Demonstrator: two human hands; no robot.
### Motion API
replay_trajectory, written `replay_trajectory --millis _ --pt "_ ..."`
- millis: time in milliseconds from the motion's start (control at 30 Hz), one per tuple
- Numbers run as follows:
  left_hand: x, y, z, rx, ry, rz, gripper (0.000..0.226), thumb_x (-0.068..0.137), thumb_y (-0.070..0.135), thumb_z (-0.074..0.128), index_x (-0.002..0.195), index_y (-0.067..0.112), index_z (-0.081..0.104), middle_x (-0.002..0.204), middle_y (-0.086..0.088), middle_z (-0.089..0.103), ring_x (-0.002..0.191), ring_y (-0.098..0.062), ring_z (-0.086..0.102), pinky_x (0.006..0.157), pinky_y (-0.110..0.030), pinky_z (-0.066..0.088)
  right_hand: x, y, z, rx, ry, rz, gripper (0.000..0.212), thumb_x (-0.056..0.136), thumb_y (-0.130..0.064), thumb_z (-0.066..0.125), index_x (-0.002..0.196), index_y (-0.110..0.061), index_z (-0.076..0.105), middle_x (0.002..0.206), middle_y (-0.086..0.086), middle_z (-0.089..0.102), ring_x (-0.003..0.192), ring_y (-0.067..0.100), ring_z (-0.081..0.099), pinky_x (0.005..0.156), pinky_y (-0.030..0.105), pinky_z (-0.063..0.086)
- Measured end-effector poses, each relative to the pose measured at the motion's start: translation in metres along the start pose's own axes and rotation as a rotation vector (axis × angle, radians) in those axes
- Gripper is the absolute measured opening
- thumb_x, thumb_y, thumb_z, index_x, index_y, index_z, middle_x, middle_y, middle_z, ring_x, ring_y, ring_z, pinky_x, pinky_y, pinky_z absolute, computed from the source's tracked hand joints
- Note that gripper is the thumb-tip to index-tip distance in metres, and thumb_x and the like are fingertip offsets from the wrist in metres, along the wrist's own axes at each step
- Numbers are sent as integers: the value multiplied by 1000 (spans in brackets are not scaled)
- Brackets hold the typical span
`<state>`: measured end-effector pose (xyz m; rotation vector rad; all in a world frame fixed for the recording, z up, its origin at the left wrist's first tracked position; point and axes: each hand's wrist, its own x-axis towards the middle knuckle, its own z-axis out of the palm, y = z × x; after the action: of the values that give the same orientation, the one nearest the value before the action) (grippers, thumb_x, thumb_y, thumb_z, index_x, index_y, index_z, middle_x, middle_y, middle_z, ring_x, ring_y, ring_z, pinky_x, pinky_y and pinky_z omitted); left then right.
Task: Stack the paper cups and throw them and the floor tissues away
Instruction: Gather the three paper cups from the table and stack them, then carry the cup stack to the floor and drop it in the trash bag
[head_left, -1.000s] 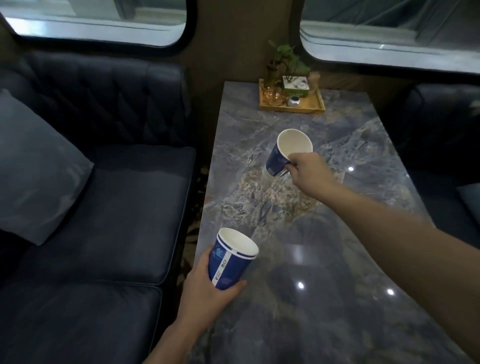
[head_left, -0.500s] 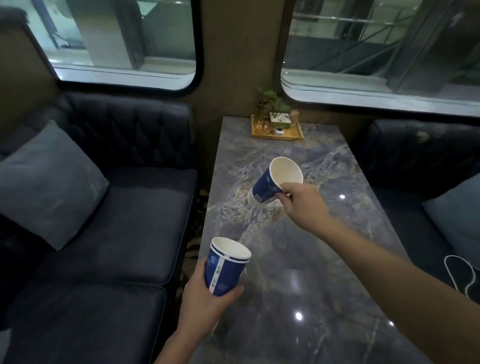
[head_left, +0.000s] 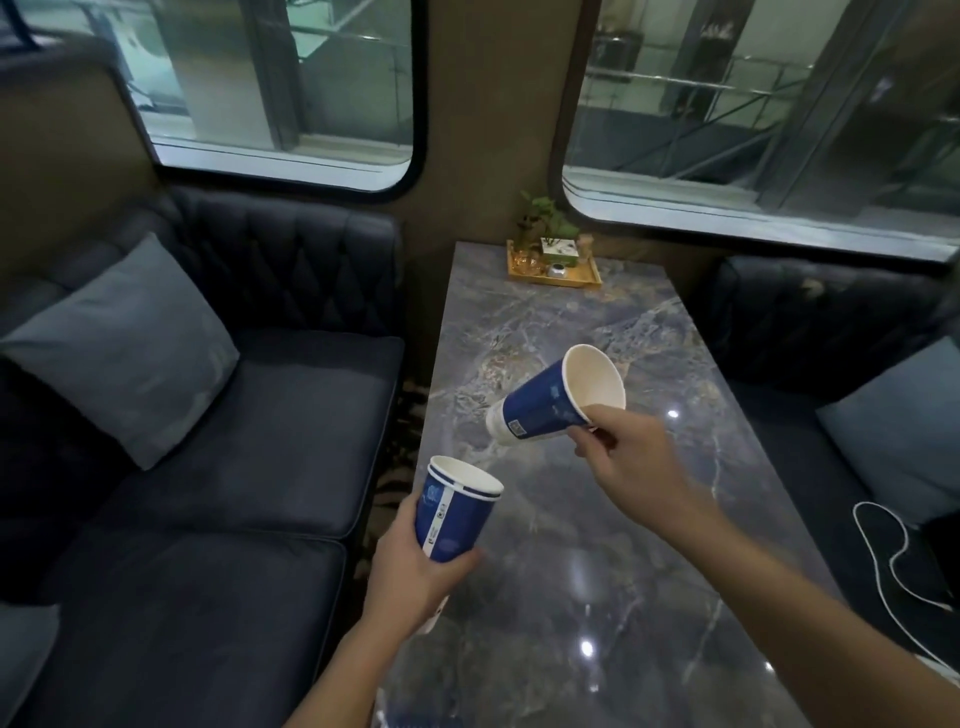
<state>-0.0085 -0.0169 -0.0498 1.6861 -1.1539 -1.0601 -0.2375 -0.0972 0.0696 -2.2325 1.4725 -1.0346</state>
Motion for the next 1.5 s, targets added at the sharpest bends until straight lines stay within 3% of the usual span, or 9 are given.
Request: replay_trajectory --millis 233,467,667,800,900,1000,1100,1333,1500 --pt "-30 -26 -23 -5 3 -40 76 48 40 91 116 34 57 96 6 74 81 -8 72 71 -33 61 -57 -46 15 98 -8 75 5 85 -8 67 87 -12 71 67 2 72 64 9 69 62 29 54" --pt "-39 -20 -34 -27 -28 -68 77 49 39 91 116 36 55 98 10 73 83 -7 72 76 -39 63 -72 -62 18 207 10 68 4 86 -8 66 84 -11 69 67 3 72 64 8 70 60 27 56" --pt "-55 -27 -54 -20 -98 -14 78 53 29 92 121 34 54 100 9 74 83 -3 72 70 -28 61 -82 -81 29 271 36 43 16 95 -21 52 90 -16 66 53 3 62 49 13 60 51 28 49" --pt "-65 -29 -69 23 -199 65 82 54 30 94 126 33 54 104 11 75 89 0 72 75 -23 59 -82 -95 37 312 68 53 17 97 -18 48 104 -17 63 60 5 61 48 15 57 49 25 46" --pt "-71 -26 -77 2 -192 103 79 54 26 93 123 34 56 102 12 75 88 0 72 70 -18 56 -93 -107 50 177 -228 -12 26 96 -33 45 121 -31 55 89 -11 67 71 1 60 67 20 50" --pt "-77 -23 -84 -1 -203 138 74 57 26 91 121 39 56 103 14 74 89 -1 72 72 -22 58 -117 -122 74 14 -627 -3 40 92 -45 48 131 -41 39 118 -13 63 91 3 60 83 33 53" --pt "-85 -28 -91 11 -230 162 74 58 30 92 121 41 56 105 15 73 90 -2 72 75 -25 60 -137 -130 87 94 -599 52 48 91 -48 50 134 -43 30 130 -14 55 102 7 61 91 37 52" --pt "-96 -41 -91 53 -276 157 72 56 27 91 110 52 53 101 23 70 86 1 71 72 -22 59 -157 -134 89 148 -608 163 34 95 -41 45 129 -41 38 122 -14 60 104 6 60 92 39 52" --pt "-104 -55 -88 62 -292 133 75 53 28 92 117 43 55 99 16 72 87 1 70 73 -22 58 -164 -127 84 79 -626 151 24 96 -35 45 118 -30 52 109 -8 64 90 11 60 81 40 52"
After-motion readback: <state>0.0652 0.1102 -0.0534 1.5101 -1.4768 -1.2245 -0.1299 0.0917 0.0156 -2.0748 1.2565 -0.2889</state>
